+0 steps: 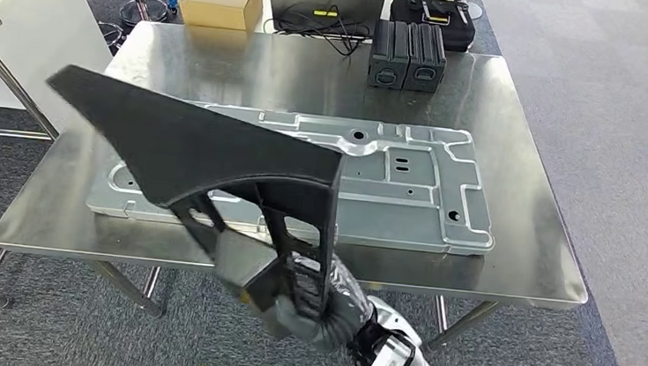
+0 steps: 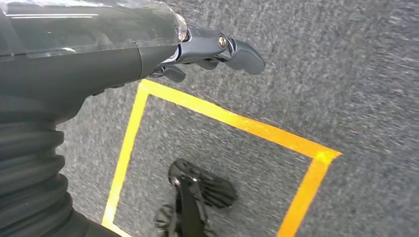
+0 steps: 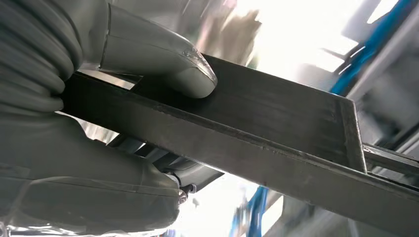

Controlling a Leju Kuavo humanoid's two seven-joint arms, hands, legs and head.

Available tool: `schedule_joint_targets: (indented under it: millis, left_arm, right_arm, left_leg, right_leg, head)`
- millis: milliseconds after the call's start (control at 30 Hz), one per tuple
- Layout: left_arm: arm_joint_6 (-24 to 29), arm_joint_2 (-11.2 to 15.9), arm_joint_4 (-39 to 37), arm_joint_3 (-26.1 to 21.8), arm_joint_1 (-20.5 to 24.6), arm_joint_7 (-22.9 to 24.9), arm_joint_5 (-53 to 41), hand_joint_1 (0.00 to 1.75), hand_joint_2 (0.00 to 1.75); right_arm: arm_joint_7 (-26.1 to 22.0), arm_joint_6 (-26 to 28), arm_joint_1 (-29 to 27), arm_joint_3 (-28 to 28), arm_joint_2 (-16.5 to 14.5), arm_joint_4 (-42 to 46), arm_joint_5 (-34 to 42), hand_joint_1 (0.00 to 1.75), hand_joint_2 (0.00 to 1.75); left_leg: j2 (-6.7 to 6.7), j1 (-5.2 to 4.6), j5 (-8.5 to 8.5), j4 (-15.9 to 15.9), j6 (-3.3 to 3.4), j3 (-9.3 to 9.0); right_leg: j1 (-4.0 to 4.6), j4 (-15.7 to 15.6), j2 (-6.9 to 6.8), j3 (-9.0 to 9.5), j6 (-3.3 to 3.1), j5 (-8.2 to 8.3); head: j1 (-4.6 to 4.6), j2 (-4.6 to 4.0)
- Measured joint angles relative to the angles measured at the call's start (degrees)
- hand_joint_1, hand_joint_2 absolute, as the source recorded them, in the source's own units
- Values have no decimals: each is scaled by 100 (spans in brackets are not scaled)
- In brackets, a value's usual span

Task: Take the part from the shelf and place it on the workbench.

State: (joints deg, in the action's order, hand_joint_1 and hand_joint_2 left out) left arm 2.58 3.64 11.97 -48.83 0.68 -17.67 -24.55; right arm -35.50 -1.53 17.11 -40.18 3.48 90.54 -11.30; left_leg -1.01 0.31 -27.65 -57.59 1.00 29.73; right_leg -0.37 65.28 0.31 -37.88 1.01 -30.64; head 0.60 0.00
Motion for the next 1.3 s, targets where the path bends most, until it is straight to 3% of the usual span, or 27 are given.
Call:
schedule_joint_targets:
  millis: [67,100,167,233,267,367,400,433,500,567,633,733,800,867,900,933,1000,1067,1133,1200,1267,1300]
  left_arm:
    - [-3,-16,-2,-29,-1,-27,-32,0,175]
    - [-8,-22,-2,-46,2,-40,-55,0,175]
    - [-22,-25,-1,-82,23,-58,-109,0,175]
    - [-41,-30,-1,-108,45,-70,-166,0,175]
    - [-48,-32,-1,-116,62,-76,-192,0,175]
    - [-62,-35,-1,-136,93,-90,-254,0,175]
    - [-66,-37,-1,-143,90,-92,-273,0,175]
    - [-69,-38,-1,-149,88,-94,-287,0,175]
    - [-84,-36,-1,-155,91,-98,-324,0,175]
    - [-117,-32,-1,-158,113,-103,-362,0,175]
    - [-154,-31,-1,-160,129,-106,-397,0,175]
    - [-215,-31,0,-161,146,-133,-467,0,175]
    - [-244,-31,1,-161,182,-188,-514,0,175]
    - [-246,-31,1,-161,201,-259,-559,0,175]
    - [-236,-32,1,-161,201,-291,-583,0,175]
    - [-223,-32,1,-161,198,-319,-606,0,175]
    - [-203,-35,1,-161,190,-364,-651,0,175]
    - [-191,-46,-1,-161,189,-403,-690,0,175]
    - [-171,-56,-1,-161,195,-429,-714,0,175]
    - [-151,-64,0,-161,192,-455,-716,0,87]
    - [-127,-75,1,-164,179,-499,-692,0,0]
    - [-108,-78,1,-173,174,-521,-677,0,0]
  right_arm:
    - [90,656,205,239,84,-67,-732,168,175]
    - [184,1007,346,353,114,-112,-1194,168,175]
    - [527,1660,682,541,138,-265,-2219,168,175]
    - [1058,2049,1101,649,141,-572,-3212,168,175]
    - [1325,2134,1327,671,138,-781,-3625,168,175]
    - [1875,2188,1938,675,101,-1525,-4518,168,175]
    - [1997,2183,2109,660,71,-1786,-4766,168,175]
    - [2120,2174,2269,634,33,-2055,-5017,168,175]
    - [2352,2120,2571,560,-61,-2566,-5471,168,175]
    - [2528,2004,2855,466,-176,-3087,-5797,168,175]
    - [2619,1882,3044,380,-299,-3588,-5981,168,175]
    - [2668,1709,3233,298,-471,-4281,-6115,168,175]
    - [2689,1598,3339,250,-549,-4741,-6162,168,175]
    - [2692,1533,3364,203,-584,-5168,-6166,168,175]
    - [2690,1518,3353,185,-595,-5355,-6162,126,131]
    - [2688,1514,3342,168,-603,-5531,-6154,84,87]
    - [2687,1525,3350,151,-614,-5817,-6131,0,0]
    - [2687,1548,3390,149,-630,-6036,-6108,0,0]
    - [2685,1576,3407,149,-661,-6204,-6090,0,0]
    - [2681,1623,3429,149,-696,-6329,-6070,0,0]
    - [2675,1692,3464,149,-729,-6425,-6059,0,0]
    - [2668,1741,3467,149,-745,-6471,-6059,0,0]
  left_leg:
    - [-17,-11,-107,-6,-59,-72]
    - [-18,-18,-137,-17,-91,-79]
    - [-5,-20,-164,-35,-150,-87]
    - [25,-11,-258,-261,-204,-7]
    - [40,-3,-377,-529,-234,131]
    - [56,25,-748,-1550,-317,779]
    - [57,32,-713,-1662,-330,912]
    - [58,37,-550,-1552,-334,942]
    - [71,39,3,-821,-312,741]
    - [91,14,282,-211,-249,559]
    - [90,-15,297,-66,-169,533]
    - [75,27,379,1,-75,495]
    - [69,43,386,25,-27,478]
    - [55,40,371,22,0,475]
    - [43,39,362,17,3,470]
    - [30,39,349,11,1,462]
    - [8,35,307,-9,-21,429]
    - [4,14,261,-28,-62,403]
    - [10,2,236,-24,-113,387]
    - [18,5,212,-9,-176,352]
    - [39,11,42,-226,-243,414]
    - [49,24,-133,-536,-274,547]
  right_leg:
    - [25,-500,1,31,-75,605]
    - [38,-594,6,22,-120,746]
    - [39,-625,22,50,-201,744]
    - [21,-679,22,136,-271,717]
    - [11,-700,16,179,-297,703]
    - [19,-701,4,228,-334,651]
    - [21,-698,5,246,-335,632]
    - [22,-693,6,272,-331,610]
    - [20,-687,5,341,-310,556]
    - [28,-679,2,372,-266,522]
    - [45,-679,-7,371,-208,502]
    - [65,-562,-23,333,-124,382]
    - [48,-3,-23,67,-78,81]
    - [25,763,-23,-347,-46,-208]
    - [15,964,-23,-479,-37,-223]
    - [8,929,-24,-500,-37,-115]
    - [9,242,-25,-229,-75,337]
    - [33,-464,-25,93,-127,627]
    - [58,-659,-21,190,-161,636]
    - [43,-716,-19,233,-209,647]
    - [10,-782,-30,296,-265,662]
    - [2,-797,-37,316,-282,664]
  head:
    - [0,0]
    - [0,0]
    - [1,0]
    - [-1,0]
    - [0,0]
    - [1,0]
    - [1,0]
    - [1,0]
    - [1,0]
    - [1,0]
    - [0,0]
    - [0,0]
    - [-1,0]
    - [-1,0]
    - [-1,0]
    - [-1,0]
    - [-1,0]
    - [-1,0]
    - [-1,0]
    - [-1,0]
    - [0,0]
    - [1,0]
